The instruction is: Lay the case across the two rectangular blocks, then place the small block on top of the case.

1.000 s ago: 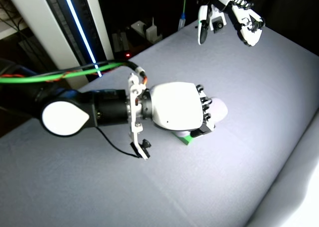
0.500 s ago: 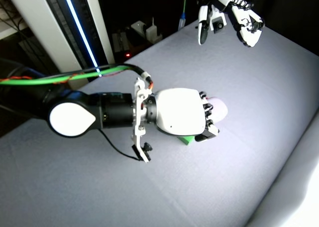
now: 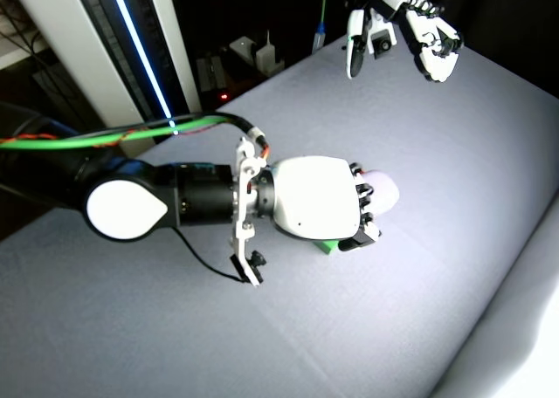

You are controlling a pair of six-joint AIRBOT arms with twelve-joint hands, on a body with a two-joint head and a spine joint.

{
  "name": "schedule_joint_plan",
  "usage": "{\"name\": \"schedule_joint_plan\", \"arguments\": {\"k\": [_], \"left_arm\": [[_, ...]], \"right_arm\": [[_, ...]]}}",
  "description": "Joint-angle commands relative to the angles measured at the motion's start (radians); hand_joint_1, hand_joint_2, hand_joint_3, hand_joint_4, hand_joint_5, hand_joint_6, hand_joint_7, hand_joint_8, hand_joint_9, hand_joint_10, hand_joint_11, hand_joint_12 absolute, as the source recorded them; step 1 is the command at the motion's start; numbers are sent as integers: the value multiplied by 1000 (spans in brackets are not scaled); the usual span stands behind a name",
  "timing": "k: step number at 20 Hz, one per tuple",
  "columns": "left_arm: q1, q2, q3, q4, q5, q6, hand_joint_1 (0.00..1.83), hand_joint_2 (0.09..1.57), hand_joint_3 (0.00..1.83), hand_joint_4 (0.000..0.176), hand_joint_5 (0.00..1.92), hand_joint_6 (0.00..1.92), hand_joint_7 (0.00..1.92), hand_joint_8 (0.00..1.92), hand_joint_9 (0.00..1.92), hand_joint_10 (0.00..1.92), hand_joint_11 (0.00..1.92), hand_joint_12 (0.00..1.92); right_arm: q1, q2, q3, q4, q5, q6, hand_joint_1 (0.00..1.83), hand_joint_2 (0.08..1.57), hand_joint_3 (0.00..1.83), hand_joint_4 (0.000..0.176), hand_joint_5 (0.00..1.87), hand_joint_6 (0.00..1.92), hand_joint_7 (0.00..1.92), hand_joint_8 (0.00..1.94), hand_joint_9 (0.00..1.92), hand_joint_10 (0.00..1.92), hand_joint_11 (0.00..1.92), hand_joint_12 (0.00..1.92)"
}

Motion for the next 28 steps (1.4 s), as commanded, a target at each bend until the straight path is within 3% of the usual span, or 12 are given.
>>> {"name": "schedule_joint_plan", "arguments": {"k": [1, 2, 7, 9, 13, 14, 15, 16, 17, 18, 24, 28], "left_arm": [[-9, -7, 6, 10, -125, -7, 866, 953, 0, 7, 259, 0, 362, 0, 388, 0, 0, 1016], [-9, -7, 6, 10, -126, -7, 855, 949, 0, 13, 259, 0, 360, 0, 386, 0, 0, 1015], [-10, -7, 5, 10, -127, -8, 876, 954, 0, 0, 274, 3, 377, 1, 402, 4, 0, 1070], [-10, -7, 5, 10, -127, -8, 869, 958, 0, 6, 267, 0, 364, 1, 396, 3, 0, 1048], [-10, -7, 5, 11, -129, -8, 904, 966, 2, 0, 262, 0, 376, 4, 401, 5, 0, 1035], [-10, -7, 5, 11, -129, -8, 887, 967, 2, 10, 257, 0, 372, 1, 401, 4, 0, 1035], [-10, -6, 4, 11, -130, -8, 887, 967, 2, 10, 257, 0, 372, 1, 401, 4, 0, 1035], [-10, -6, 4, 11, -130, -8, 891, 962, 0, 6, 262, 1, 375, 2, 406, 4, 0, 1059], [-10, -6, 4, 11, -131, -8, 887, 959, 0, 0, 268, 3, 368, 0, 399, 1, 0, 1062], [-10, -6, 4, 11, -131, -8, 888, 961, 0, 0, 272, 4, 371, 2, 403, 2, 0, 1064], [-10, -6, 3, 11, -132, -8, 904, 961, 0, 0, 283, 3, 365, 0, 400, 0, 0, 1050], [-10, -6, 3, 11, -133, -8, 875, 953, 0, 0, 282, 1, 374, 2, 400, 3, 0, 1046]], "right_arm": [[16, 1, 6, 29, 70, 1, 1199, 1163, 0, 3, 859, 1095, 903, 1197, 733, 972, 546, 1504], [15, 1, 6, 29, 69, 1, 1196, 1168, 1, 4, 856, 1097, 887, 1224, 705, 990, 511, 1533], [15, 1, 8, 29, 56, 1, 1196, 1182, 0, 0, 841, 1083, 856, 1311, 642, 1030, 439, 1556], [15, 1, 10, 29, 52, 1, 1195, 1179, 0, 0, 836, 1097, 871, 1279, 662, 963, 456, 1508], [15, 1, 11, 29, 46, 1, 1193, 1191, 1, 0, 818, 1097, 845, 1348, 619, 987, 418, 1541], [15, 1, 11, 29, 45, 1, 1305, 1164, 1, 0, 734, 560, 855, 1235, 614, 924, 405, 1478], [15, 1, 11, 29, 44, 1, 1305, 1164, 1, 0, 734, 560, 855, 1235, 614, 924, 405, 1478], [15, 1, 11, 29, 43, 1, 1256, 1083, 0, 0, 761, 303, 706, 789, 599, 909, 382, 1471], [15, 1, 11, 29, 41, 1, 1232, 1069, 0, 0, 784, 141, 693, 579, 574, 892, 352, 1465], [15, 1, 12, 29, 38, 1, 1222, 1061, 0, 0, 799, 68, 698, 503, 561, 920, 350, 1486], [15, 1, 13, 29, 30, 1, 1183, 1043, 0, 0, 743, 0, 678, 368, 515, 898, 317, 1473], [15, 2, 9, 29, 29, 1, 1091, 1001, 0, 0, 577, 0, 656, 221, 482, 836, 290, 1477]]}}
